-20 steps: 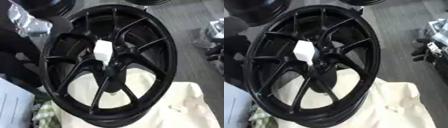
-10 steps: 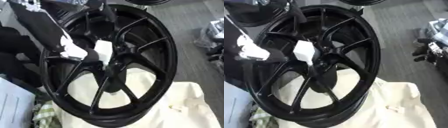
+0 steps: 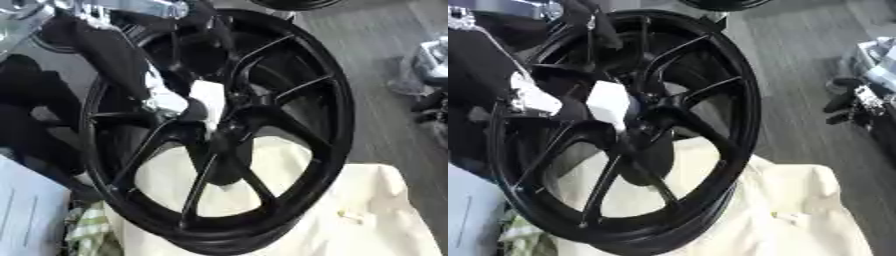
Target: Pull the pin out of the wheel hub.
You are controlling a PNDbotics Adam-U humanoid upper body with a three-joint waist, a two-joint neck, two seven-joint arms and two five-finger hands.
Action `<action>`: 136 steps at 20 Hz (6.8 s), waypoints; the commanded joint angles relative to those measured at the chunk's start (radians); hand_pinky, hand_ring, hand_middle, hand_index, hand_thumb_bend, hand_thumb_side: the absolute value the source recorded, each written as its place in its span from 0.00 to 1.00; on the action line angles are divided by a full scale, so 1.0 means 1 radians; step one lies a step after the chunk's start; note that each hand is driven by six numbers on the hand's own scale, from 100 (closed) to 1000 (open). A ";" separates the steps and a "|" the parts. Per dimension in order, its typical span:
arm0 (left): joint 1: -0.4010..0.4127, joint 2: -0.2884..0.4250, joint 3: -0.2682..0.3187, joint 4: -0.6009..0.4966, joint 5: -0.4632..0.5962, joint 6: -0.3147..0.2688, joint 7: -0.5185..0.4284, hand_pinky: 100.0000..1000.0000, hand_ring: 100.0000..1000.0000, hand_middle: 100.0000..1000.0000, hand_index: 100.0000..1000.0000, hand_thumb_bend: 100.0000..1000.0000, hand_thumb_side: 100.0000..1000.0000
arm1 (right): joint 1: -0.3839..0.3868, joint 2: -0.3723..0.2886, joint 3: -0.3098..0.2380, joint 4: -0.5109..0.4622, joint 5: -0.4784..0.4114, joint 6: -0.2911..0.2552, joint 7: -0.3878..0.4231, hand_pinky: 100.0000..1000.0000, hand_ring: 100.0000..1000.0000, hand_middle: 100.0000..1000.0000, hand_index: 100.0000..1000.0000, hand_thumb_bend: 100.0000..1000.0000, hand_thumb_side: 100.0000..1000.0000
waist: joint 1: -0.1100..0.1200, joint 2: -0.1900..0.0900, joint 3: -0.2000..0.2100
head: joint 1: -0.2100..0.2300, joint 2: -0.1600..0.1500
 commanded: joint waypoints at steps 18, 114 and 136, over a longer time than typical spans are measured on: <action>-0.036 -0.049 -0.067 0.147 -0.078 -0.136 0.000 0.95 0.91 0.81 0.89 0.52 0.71 | -0.008 -0.031 0.002 -0.013 0.006 0.003 0.004 0.56 0.61 0.48 0.79 0.00 0.77 | -0.009 -0.018 -0.006 | 0.001 -0.021; 0.669 0.297 0.776 0.103 0.124 0.155 0.788 0.75 0.54 0.29 0.26 0.00 0.11 | 0.014 -0.027 -0.030 -0.016 0.014 0.010 -0.038 0.56 0.61 0.48 0.79 0.00 0.78 | -0.016 -0.004 0.038 | -0.006 -0.023; 0.841 0.196 0.839 0.269 0.019 -0.002 0.553 0.91 0.84 0.77 0.96 0.08 0.85 | 0.021 -0.024 -0.045 -0.016 0.000 0.010 -0.051 0.56 0.61 0.48 0.79 0.00 0.77 | -0.023 -0.008 0.047 | -0.010 -0.012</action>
